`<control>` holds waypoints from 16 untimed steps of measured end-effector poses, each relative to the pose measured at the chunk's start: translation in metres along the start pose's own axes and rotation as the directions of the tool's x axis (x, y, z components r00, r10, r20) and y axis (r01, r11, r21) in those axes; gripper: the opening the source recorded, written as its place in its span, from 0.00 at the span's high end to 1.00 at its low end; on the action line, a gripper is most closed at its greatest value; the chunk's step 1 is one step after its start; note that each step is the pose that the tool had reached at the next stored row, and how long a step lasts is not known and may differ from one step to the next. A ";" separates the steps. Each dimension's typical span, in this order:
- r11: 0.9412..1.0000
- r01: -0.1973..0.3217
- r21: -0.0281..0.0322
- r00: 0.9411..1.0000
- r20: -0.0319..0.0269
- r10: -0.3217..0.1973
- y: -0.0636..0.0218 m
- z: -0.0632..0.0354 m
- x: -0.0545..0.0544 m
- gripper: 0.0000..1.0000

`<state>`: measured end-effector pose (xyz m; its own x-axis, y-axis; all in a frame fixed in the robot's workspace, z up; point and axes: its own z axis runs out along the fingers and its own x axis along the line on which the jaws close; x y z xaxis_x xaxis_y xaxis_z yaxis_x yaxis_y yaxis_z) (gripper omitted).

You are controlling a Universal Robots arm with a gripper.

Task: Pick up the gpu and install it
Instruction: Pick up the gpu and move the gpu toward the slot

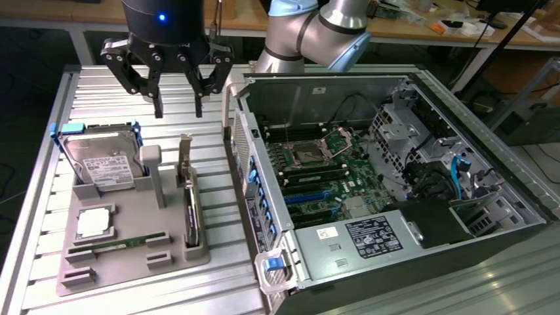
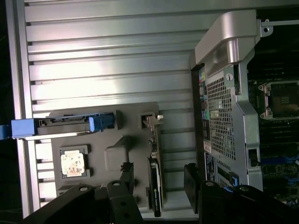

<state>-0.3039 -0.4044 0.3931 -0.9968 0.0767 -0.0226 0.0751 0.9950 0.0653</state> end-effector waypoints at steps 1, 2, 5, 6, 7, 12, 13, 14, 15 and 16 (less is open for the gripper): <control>1.000 0.000 0.000 1.000 0.000 0.000 0.0000 0.0000 0.000 0.44; 1.000 0.000 0.000 1.000 0.000 0.000 -0.0004 0.0000 0.000 0.44; 1.000 0.000 0.000 1.000 0.000 0.000 -0.0023 -0.0001 0.000 0.44; 1.000 0.000 0.000 1.000 0.000 0.000 -0.0031 -0.0002 0.000 0.44; 1.000 0.000 0.000 1.000 0.000 0.000 -0.0039 -0.0003 0.000 0.44; 1.000 0.000 0.000 1.000 0.000 0.000 -0.0072 -0.0005 -0.001 0.44; 1.000 0.000 0.000 1.000 0.000 0.000 -0.0078 -0.0005 -0.001 0.44; 1.000 0.000 0.000 1.000 0.000 0.000 -0.0082 -0.0005 -0.001 0.44; 1.000 0.000 0.000 1.000 0.000 0.000 -0.0087 -0.0005 -0.001 0.44; 1.000 0.000 0.000 1.000 0.000 0.000 -0.0090 -0.0006 -0.001 0.44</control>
<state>-0.3040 -0.4134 0.3931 -0.9968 0.0768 -0.0226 0.0752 0.9950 0.0652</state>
